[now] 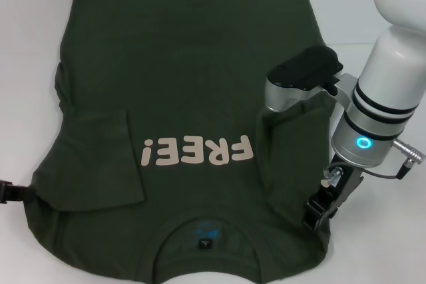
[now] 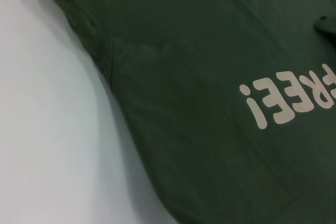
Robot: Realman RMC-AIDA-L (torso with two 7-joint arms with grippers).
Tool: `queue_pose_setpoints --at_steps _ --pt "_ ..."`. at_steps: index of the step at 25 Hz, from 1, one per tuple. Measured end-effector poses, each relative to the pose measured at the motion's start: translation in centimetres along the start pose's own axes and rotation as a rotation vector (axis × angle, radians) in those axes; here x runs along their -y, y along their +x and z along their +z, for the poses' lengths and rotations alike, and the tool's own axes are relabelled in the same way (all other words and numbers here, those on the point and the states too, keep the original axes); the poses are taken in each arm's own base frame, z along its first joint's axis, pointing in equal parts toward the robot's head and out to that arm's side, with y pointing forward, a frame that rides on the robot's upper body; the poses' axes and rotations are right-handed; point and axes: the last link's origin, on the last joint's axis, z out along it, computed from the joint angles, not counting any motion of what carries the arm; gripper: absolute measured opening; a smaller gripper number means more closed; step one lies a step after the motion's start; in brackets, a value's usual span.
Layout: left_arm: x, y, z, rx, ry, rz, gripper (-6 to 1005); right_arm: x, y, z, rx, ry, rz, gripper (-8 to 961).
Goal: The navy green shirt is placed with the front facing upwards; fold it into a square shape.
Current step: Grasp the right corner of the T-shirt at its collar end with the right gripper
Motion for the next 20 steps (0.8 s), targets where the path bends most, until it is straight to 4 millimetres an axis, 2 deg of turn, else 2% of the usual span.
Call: queue_pose_setpoints --at_steps 8,13,20 --pt "0.0 0.0 0.0 -0.002 0.000 -0.001 24 -0.2 -0.2 -0.2 -0.009 0.005 -0.017 446" --pt "0.1 0.0 -0.1 -0.004 0.003 0.001 24 -0.7 -0.4 -0.3 -0.005 -0.011 -0.032 415" --pt "0.1 0.0 -0.1 -0.004 0.003 0.004 24 -1.4 -0.8 -0.1 -0.003 -0.013 -0.061 422"
